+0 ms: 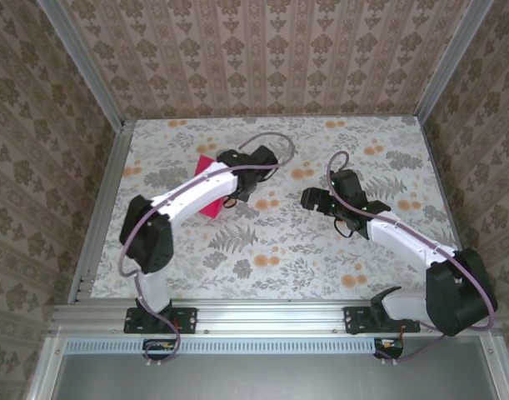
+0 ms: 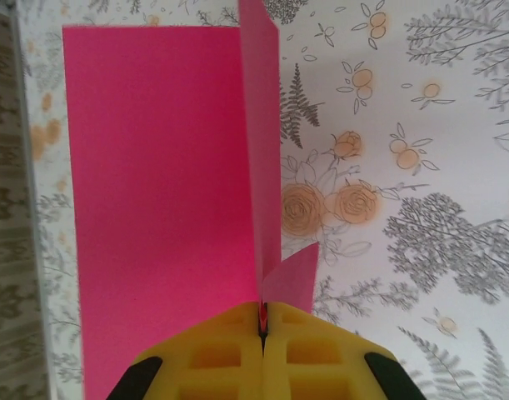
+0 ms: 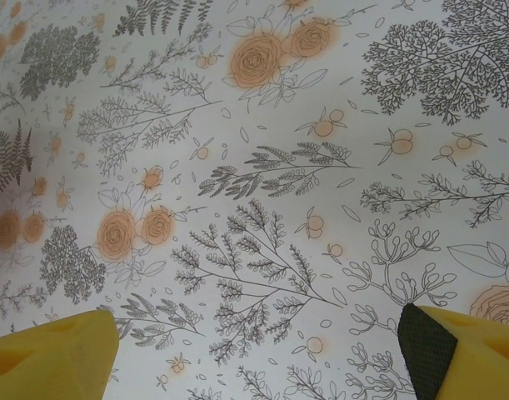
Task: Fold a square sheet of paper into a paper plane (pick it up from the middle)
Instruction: Turn over the paper at the center of the table.
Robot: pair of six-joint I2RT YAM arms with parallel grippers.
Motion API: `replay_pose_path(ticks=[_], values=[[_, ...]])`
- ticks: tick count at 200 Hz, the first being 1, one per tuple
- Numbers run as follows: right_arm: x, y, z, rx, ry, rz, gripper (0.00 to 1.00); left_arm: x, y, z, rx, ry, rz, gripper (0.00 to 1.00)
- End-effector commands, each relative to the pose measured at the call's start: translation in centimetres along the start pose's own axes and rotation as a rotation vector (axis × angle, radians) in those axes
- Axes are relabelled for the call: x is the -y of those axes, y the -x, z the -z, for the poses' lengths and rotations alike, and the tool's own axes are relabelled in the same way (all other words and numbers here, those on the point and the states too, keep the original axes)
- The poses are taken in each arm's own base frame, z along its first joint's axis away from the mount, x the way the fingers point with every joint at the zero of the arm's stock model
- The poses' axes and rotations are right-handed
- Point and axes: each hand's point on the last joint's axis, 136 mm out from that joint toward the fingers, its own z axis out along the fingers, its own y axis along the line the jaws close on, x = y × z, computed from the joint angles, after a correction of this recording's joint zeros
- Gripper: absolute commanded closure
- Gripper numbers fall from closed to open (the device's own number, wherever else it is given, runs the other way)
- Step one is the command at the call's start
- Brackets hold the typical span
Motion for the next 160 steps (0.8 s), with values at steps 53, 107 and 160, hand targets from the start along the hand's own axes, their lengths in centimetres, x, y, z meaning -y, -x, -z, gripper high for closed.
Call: replay_pose_path(ticks=[53,107,160], values=[[3.6,0.6,1.5,0.060,-0.103,-0.088,0.09,5.2,-0.7,-3.5,-0.067,0.192,-0.201,0.95],[6.9,0.1,1.6,0.043,-0.227,-0.171,0.10,10.0,-2.1,-4.6,-0.104,0.032,-0.194,0.94],[7.5,-0.4,1.2,0.013,-0.248,-0.200,0.10,12.6,-2.6,-4.7,-0.122,-0.064,-0.181,0.85]])
